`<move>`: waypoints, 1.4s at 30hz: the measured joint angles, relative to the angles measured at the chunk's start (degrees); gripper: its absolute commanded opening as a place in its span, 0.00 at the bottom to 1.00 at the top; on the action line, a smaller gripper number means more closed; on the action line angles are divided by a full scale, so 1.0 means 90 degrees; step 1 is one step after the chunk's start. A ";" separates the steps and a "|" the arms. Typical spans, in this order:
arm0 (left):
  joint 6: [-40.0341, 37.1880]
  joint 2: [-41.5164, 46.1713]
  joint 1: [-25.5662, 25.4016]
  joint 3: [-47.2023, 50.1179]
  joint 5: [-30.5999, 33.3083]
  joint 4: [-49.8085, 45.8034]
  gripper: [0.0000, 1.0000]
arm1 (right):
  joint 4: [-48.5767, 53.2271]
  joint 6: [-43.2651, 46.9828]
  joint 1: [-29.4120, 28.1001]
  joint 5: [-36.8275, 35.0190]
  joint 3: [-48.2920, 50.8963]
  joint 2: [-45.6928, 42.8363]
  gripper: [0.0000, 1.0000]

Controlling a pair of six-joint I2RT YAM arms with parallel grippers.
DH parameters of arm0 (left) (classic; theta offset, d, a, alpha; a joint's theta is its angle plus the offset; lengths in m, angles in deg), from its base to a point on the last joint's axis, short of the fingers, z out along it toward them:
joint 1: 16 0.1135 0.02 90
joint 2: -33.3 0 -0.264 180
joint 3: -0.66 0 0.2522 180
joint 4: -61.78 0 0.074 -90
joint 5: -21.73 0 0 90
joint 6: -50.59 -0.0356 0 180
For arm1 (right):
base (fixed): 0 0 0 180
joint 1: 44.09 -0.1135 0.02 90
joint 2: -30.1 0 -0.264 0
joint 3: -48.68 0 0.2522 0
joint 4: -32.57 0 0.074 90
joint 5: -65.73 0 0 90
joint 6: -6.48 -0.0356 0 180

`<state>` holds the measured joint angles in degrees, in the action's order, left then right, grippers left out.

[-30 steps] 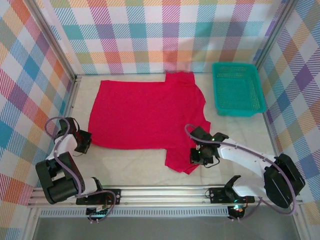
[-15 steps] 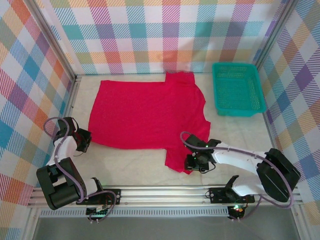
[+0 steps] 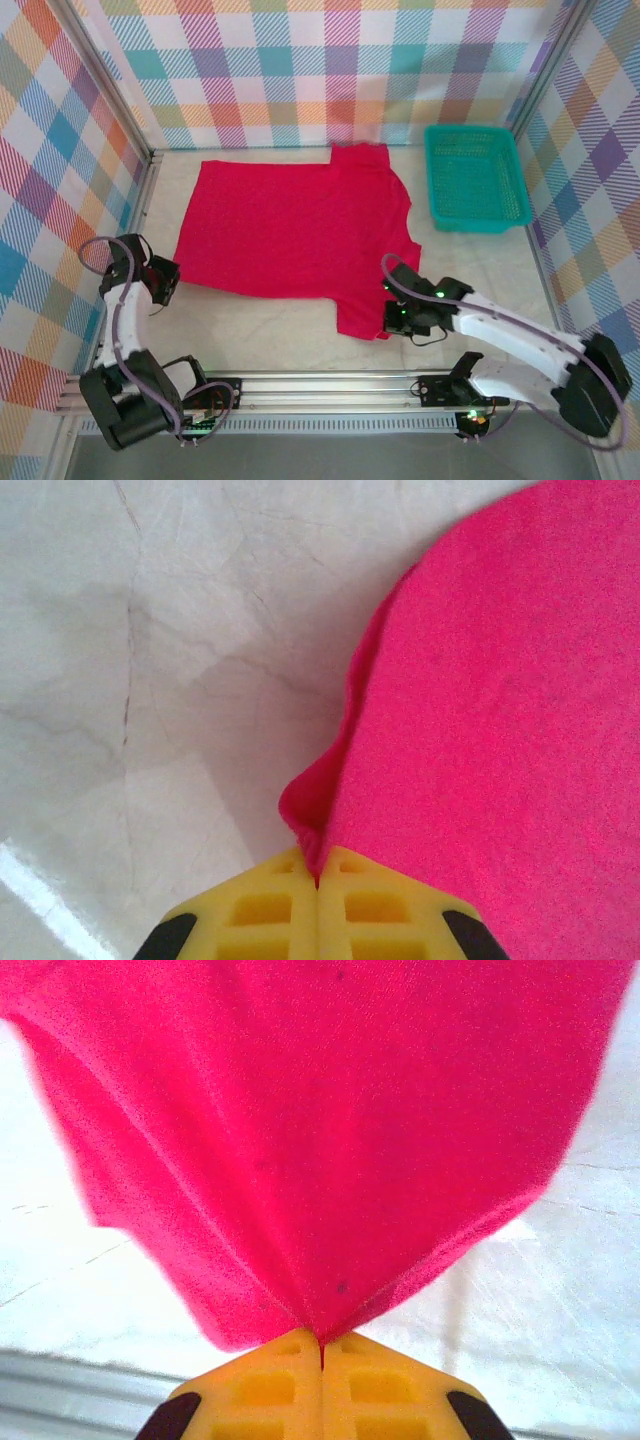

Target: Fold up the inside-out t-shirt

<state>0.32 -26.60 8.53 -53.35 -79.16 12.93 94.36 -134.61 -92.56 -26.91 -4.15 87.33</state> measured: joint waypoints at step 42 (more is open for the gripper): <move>-0.0350 -0.3415 -0.1343 -0.2642 0.1192 -0.0614 0.00 | 0.0301 0.3400 0.2965 -0.0384 -0.5506 0.4864 0.00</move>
<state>-2.83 -57.33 -3.55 -77.13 -68.43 7.40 97.07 -104.01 -65.87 -30.36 -53.70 131.11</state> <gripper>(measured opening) 0.058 0.064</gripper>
